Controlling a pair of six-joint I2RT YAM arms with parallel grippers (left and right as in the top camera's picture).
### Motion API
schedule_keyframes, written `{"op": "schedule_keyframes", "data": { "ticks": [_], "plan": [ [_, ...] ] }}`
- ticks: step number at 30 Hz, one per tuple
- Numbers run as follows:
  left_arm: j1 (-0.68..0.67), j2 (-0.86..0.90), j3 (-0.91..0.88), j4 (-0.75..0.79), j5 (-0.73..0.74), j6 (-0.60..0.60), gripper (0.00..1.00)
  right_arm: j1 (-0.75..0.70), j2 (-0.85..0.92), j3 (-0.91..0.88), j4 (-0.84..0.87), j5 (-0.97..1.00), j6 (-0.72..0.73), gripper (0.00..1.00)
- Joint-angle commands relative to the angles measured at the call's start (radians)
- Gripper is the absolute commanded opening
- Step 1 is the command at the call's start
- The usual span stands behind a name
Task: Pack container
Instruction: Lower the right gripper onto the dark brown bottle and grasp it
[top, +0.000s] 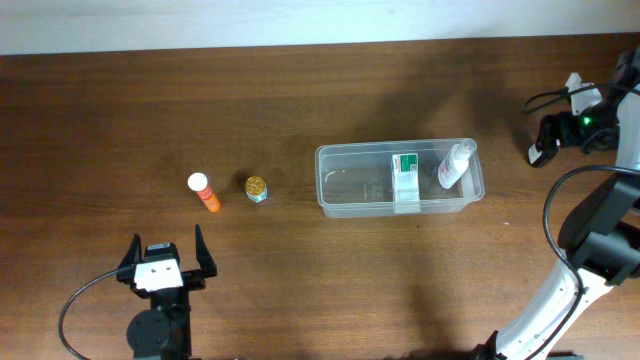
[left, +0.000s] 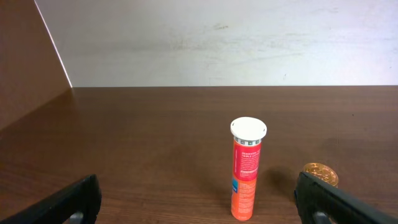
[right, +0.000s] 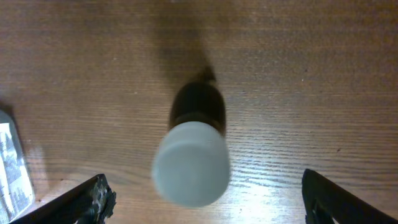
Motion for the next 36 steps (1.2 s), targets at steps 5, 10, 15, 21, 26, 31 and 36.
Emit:
{"op": "schedule_keyframes", "data": {
  "ticks": [5,10,15,21,26,31,36],
  "plan": [
    [0.007,-0.008,-0.007,0.003,0.017,0.015,0.99,-0.003,0.038,0.012,0.013,-0.036,-0.011,0.83],
    [0.007,-0.008,-0.007,0.003,0.017,0.015,0.99,-0.002,0.055,0.012,0.024,-0.072,-0.011,0.77],
    [0.007,-0.008,-0.007,0.003,0.017,0.016,0.99,0.006,0.058,0.012,0.03,-0.084,-0.011,0.76],
    [0.007,-0.008,-0.007,0.003,0.017,0.015,0.99,0.018,0.06,0.012,0.042,-0.083,0.008,0.71],
    [0.007,-0.008,-0.007,0.003,0.017,0.015,0.99,0.017,0.06,0.01,0.042,-0.08,0.008,0.72],
    [0.007,-0.008,-0.007,0.003,0.017,0.016,0.99,0.017,0.061,-0.006,0.05,-0.08,0.008,0.72],
    [0.007,-0.008,-0.007,0.003,0.017,0.015,0.99,0.017,0.061,-0.01,0.054,-0.08,0.008,0.72]
  ]
}}
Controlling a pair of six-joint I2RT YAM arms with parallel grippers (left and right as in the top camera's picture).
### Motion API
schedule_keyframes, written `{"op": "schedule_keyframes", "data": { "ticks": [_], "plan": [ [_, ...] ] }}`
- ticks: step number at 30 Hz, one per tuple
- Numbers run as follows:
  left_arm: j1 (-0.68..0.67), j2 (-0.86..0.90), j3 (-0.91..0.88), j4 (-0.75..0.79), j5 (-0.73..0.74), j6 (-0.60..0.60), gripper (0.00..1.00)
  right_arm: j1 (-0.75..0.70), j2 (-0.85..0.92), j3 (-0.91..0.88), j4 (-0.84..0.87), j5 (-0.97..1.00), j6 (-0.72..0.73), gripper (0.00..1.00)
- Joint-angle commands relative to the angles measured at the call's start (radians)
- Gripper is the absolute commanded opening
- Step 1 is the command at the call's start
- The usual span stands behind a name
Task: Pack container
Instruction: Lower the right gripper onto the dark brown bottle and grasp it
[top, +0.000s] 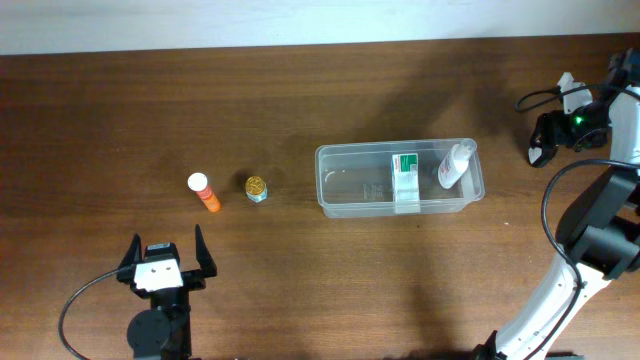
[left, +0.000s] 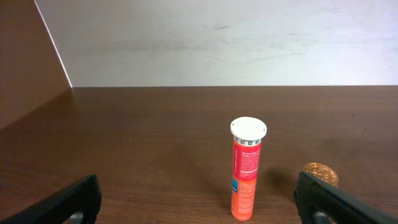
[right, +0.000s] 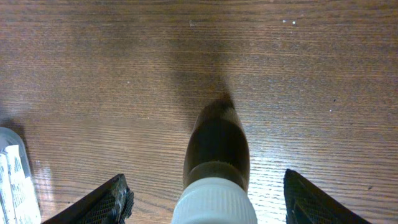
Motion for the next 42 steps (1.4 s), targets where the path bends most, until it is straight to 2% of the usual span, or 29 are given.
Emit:
{"op": "schedule_keyframes", "data": {
  "ticks": [1,5,18,23,29,34,42],
  "plan": [
    [0.007,-0.008,-0.007,0.003,0.017,0.016,0.99,0.005,0.018,-0.011,0.003,-0.016,0.004,0.72],
    [0.007,-0.008,-0.007,0.003,0.017,0.016,0.99,0.005,0.019,-0.013,0.004,-0.016,0.004,0.67],
    [0.007,-0.008,-0.007,0.003,0.017,0.016,0.99,0.005,0.022,-0.044,0.026,-0.016,0.005,0.66],
    [0.007,-0.008,-0.007,0.003,0.017,0.015,0.99,0.005,0.022,-0.043,0.026,-0.016,0.011,0.44],
    [0.007,-0.008,-0.007,0.003,0.017,0.016,0.99,0.005,0.022,-0.043,0.024,-0.016,0.039,0.4],
    [0.007,-0.008,-0.007,0.003,0.017,0.015,0.99,0.005,0.021,-0.025,0.016,-0.016,0.072,0.25],
    [0.007,-0.008,-0.007,0.003,0.017,0.016,0.99,0.005,0.02,0.112,-0.097,-0.016,0.126,0.24]
  ]
}}
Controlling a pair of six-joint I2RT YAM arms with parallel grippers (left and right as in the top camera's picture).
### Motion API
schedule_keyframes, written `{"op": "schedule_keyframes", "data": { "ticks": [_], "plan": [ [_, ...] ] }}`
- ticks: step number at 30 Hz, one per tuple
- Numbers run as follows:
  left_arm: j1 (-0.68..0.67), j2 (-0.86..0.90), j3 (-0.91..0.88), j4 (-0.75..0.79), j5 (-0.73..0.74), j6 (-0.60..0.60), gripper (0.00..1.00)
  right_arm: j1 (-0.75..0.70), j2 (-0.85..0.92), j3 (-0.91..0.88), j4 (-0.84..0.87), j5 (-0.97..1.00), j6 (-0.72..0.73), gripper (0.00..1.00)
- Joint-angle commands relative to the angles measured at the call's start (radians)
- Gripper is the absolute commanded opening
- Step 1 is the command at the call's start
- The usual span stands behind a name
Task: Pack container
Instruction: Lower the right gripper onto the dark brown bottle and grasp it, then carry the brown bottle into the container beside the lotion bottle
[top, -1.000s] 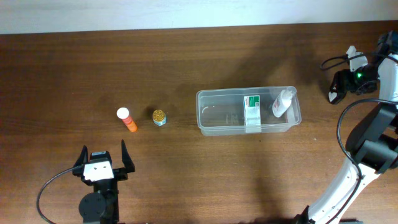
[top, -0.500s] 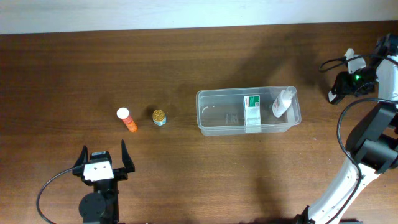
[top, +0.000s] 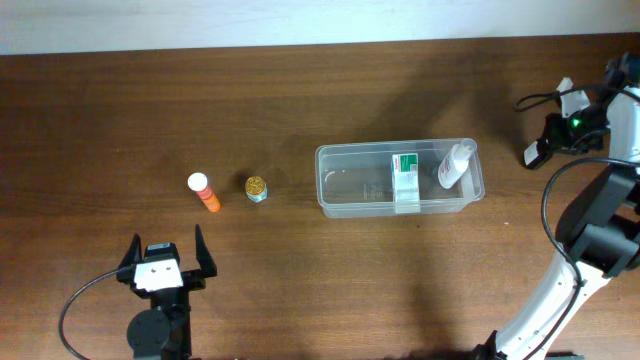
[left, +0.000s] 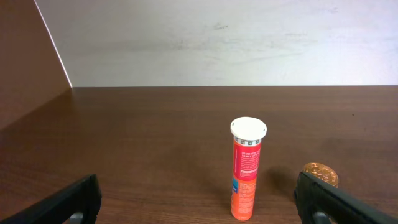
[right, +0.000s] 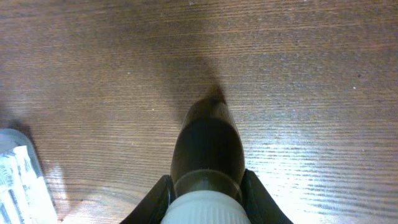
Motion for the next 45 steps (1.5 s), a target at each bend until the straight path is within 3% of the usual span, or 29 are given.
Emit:
{"op": "schedule_keyframes", "data": {
  "ticks": [1,10,11,17,22,30,37,45],
  "plan": [
    [0.007,-0.008,-0.007,0.003,0.017,0.015,0.99,0.005,0.004,0.119,-0.058,-0.014,0.058,0.24],
    [0.007,-0.008,-0.007,0.003,0.017,0.016,0.99,0.008,0.002,0.456,-0.397,-0.087,0.151,0.23],
    [0.007,-0.008,-0.007,0.003,0.017,0.016,0.99,0.018,-0.005,0.538,-0.456,-0.084,0.18,0.18],
    [0.007,-0.008,-0.007,0.003,0.017,0.016,0.99,0.092,-0.152,0.534,-0.456,-0.08,0.283,0.18],
    [0.007,-0.008,-0.007,0.003,0.017,0.015,0.99,0.191,-0.304,0.462,-0.456,-0.079,0.309,0.18],
    [0.007,-0.008,-0.007,0.003,0.017,0.015,0.99,0.44,-0.559,0.098,-0.455,-0.037,0.359,0.2],
    [0.007,-0.008,-0.007,0.003,0.017,0.015,0.99,0.542,-0.544,-0.04,-0.384,0.093,0.482,0.2],
    [0.007,-0.008,-0.007,0.003,0.017,0.015,0.99,0.562,-0.534,-0.203,-0.201,0.093,0.533,0.2]
  ]
}}
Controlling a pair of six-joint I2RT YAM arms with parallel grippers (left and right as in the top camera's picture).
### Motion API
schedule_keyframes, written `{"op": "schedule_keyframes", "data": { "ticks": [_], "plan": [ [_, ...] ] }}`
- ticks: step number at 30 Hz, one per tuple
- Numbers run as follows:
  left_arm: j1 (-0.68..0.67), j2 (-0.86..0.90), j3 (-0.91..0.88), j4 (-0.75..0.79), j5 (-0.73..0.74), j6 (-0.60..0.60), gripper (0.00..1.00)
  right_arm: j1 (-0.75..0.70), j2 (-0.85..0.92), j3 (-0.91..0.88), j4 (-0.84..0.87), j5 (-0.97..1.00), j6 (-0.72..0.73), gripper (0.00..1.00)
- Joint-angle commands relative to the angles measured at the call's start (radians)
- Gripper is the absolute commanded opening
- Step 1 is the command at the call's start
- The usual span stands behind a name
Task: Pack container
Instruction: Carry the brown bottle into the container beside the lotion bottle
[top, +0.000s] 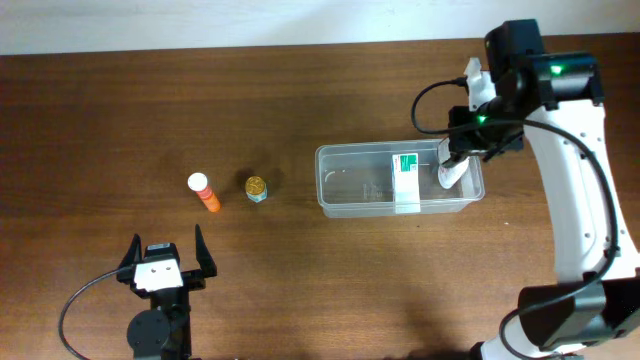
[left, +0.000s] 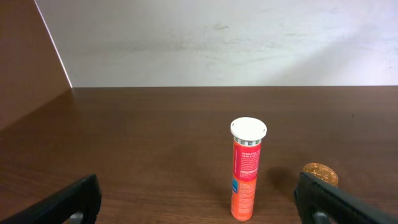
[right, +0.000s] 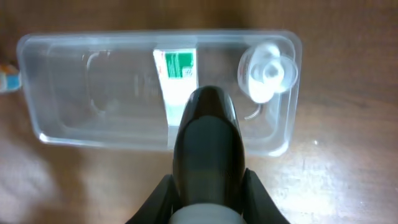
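Note:
A clear plastic container (top: 340, 205) sits right of the table's middle. In it lie a green-and-white box (right: 176, 73) and a white bottle (right: 267, 70). My right gripper (right: 208, 200) is shut on a dark bottle (right: 205, 140) with a white cap and holds it above the container's right half. The right arm (top: 510, 70) hides that bottle in the overhead view. An orange tube (left: 247, 171) with a white cap stands on the left, a small gold-lidded jar (left: 320, 173) beside it. My left gripper (left: 199, 205) is open, well short of the tube.
The table's far edge meets a pale wall (left: 217, 37). The right arm's cable (top: 430, 100) loops over the table behind the container. The left arm's base and cable (top: 150, 325) sit at the near left edge.
My right gripper held the dark bottle on the table to the right of the container; now it holds it in the air over the container's right half. The left arm has not moved.
My right gripper was open above the dark bottle standing at the far right. Then its fingers were lower, on either side of the bottle. Then they were shut on it. Now the bottle is over the container. The left gripper stayed open throughout.

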Motion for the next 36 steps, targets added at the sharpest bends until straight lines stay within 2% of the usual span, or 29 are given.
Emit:
{"op": "schedule_keyframes", "data": {
  "ticks": [1,19,27,36],
  "plan": [
    [0.007,-0.008,-0.007,0.003,0.017,0.015,0.99,0.007,0.002,-0.068,0.059,0.021,0.048,0.2],
    [0.007,-0.008,-0.007,0.003,0.017,0.015,0.99,0.008,0.013,-0.365,0.291,0.013,0.066,0.21],
    [0.007,-0.008,-0.007,0.003,0.017,0.016,0.99,0.008,0.013,-0.407,0.325,0.014,0.065,0.25],
    [0.007,-0.008,-0.007,0.003,0.017,0.015,0.99,0.008,0.02,-0.447,0.365,0.014,0.065,0.25]
  ]
}}
